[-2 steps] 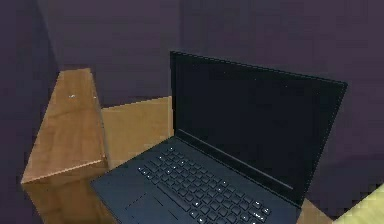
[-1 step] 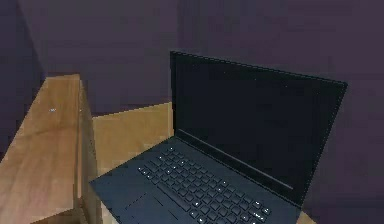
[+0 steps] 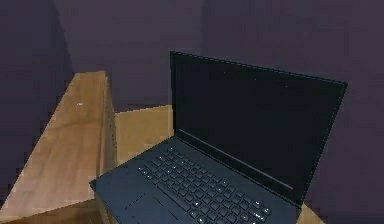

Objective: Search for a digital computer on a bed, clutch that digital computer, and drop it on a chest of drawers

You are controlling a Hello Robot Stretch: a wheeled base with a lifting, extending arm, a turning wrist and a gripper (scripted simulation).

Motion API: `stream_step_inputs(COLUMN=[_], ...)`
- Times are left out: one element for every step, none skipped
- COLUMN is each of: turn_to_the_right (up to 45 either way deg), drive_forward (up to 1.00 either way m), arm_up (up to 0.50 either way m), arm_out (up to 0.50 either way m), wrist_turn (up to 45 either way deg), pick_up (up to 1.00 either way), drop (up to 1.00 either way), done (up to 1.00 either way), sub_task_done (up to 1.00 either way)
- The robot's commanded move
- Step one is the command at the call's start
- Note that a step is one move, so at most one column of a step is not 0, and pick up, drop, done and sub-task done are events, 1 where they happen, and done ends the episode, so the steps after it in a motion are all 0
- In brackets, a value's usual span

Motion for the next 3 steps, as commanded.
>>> stream_step_inputs(turn_to_the_right=[0.0,-21.0,0.0], drive_forward=[0.5,0.0,1.0], arm_up=[0.0,0.0,0.0], arm_out=[0.0,0.0,0.0], wrist_turn=[0.0,0.0,0.0], pick_up=[0.0,0.0,0.0], drop=[0.0,0.0,0.0], done=[0.0,0.0,0.0], sub_task_done=[0.0,0.0,0.0])
